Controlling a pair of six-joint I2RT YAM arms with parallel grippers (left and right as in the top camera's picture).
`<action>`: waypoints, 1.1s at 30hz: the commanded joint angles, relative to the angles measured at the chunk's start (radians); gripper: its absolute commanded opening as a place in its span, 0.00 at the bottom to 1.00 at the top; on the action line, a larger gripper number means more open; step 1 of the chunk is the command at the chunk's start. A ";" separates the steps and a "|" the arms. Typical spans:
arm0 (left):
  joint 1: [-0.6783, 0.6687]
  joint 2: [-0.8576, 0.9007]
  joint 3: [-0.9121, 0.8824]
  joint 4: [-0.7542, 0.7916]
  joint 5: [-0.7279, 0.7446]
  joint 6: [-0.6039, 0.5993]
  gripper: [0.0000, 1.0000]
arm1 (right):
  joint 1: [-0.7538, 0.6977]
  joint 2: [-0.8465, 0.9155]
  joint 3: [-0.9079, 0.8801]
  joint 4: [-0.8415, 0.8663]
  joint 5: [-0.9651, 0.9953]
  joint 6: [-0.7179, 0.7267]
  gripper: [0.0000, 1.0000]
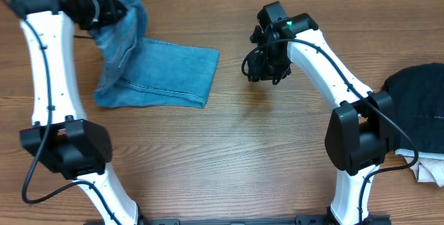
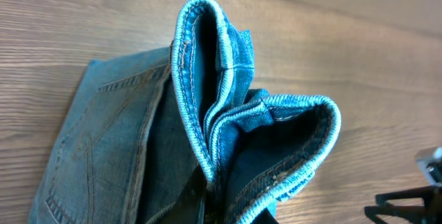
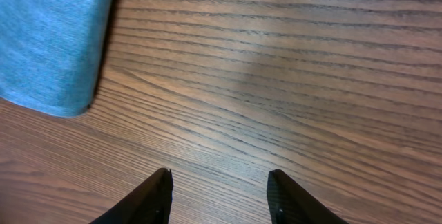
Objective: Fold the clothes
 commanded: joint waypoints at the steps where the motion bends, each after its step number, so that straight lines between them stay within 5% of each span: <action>1: -0.072 -0.015 0.020 -0.008 -0.077 -0.028 0.04 | -0.005 -0.002 -0.006 -0.004 -0.005 0.014 0.48; 9: -0.142 -0.012 0.014 -0.023 -0.064 -0.058 0.11 | -0.005 -0.002 -0.006 -0.011 -0.021 0.029 0.48; 10: -0.158 -0.012 0.014 -0.008 -0.003 -0.092 0.19 | -0.005 -0.002 -0.006 -0.011 -0.021 0.029 0.48; 11: -0.177 -0.012 0.014 0.008 0.067 -0.127 0.54 | -0.005 -0.002 -0.006 -0.012 -0.023 0.029 0.48; 15: -0.254 -0.012 0.015 0.031 0.180 -0.121 0.91 | -0.005 -0.002 -0.006 -0.021 -0.023 0.029 0.48; 21: -0.214 -0.012 0.015 -0.029 0.167 -0.048 0.91 | -0.003 -0.002 -0.006 -0.035 -0.029 0.027 0.49; 27: -0.102 -0.012 0.015 -0.196 -0.305 -0.032 0.93 | 0.087 -0.002 -0.007 0.004 -0.274 -0.066 0.58; 33: -0.029 -0.012 0.015 -0.231 -0.317 -0.040 0.94 | 0.195 0.015 -0.057 0.259 -0.275 0.174 0.54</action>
